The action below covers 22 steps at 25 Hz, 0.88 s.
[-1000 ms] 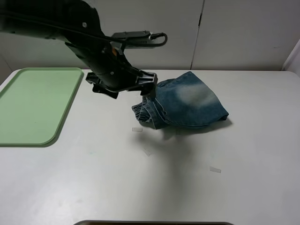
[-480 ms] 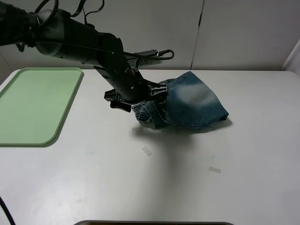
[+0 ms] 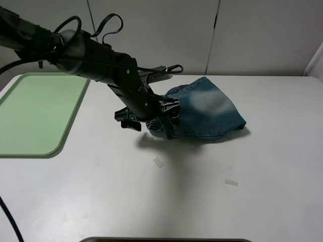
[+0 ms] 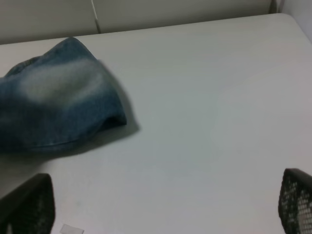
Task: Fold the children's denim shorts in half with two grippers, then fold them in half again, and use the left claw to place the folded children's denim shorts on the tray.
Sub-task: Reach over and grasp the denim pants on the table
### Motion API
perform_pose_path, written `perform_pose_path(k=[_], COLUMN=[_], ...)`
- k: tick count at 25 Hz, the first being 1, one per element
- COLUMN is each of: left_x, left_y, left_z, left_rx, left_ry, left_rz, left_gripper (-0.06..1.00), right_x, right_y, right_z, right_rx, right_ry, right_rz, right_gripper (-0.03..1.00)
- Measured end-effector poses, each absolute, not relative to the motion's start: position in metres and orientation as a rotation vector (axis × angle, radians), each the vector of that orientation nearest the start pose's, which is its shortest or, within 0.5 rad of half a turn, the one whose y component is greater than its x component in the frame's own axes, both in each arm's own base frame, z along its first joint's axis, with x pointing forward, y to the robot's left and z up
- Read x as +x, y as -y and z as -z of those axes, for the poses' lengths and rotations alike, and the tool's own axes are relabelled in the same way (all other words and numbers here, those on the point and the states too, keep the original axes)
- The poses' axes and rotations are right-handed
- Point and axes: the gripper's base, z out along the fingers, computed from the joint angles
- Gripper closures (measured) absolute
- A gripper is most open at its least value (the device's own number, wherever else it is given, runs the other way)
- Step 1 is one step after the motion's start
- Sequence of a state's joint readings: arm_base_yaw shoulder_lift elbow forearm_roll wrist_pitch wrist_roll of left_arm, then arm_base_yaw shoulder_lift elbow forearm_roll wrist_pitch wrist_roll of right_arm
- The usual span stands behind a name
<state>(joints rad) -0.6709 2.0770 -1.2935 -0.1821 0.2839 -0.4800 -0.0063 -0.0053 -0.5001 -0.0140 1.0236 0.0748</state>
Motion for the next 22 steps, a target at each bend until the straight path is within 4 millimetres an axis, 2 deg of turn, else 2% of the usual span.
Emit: perform_pose_path(k=[1,8,11,20,22], left_x=[0.332,0.334,0.337,0.345,0.346], left_y=[0.270,0.270,0.272,0.276,0.276], left_z=[-0.125,-0.113,-0.101,-0.099,-0.098], left_rx=[0.023,0.011,0.006,-0.003,-0.003], left_ry=[-2.666,-2.678,-2.652,-2.551,-2.547], left_rz=[0.546,0.536,0.541,0.587,0.588], left_gripper=[-0.05,-0.05,-0.05,-0.04,0.04], right_x=[-0.004,-0.004,-0.004,-0.004,-0.004], right_y=[0.001,0.001,0.001,0.001,0.001], right_z=[-0.280,-0.280,-0.280,-0.280,-0.280], right_rx=[0.082,0.082,0.081,0.081,0.081], right_ry=[-2.000,-2.000,-2.000,-2.000,-2.000], right_rz=[-0.027,-0.028,-0.030,-0.031,-0.031], right_gripper=[0.27,0.27,0.27,0.27,0.27])
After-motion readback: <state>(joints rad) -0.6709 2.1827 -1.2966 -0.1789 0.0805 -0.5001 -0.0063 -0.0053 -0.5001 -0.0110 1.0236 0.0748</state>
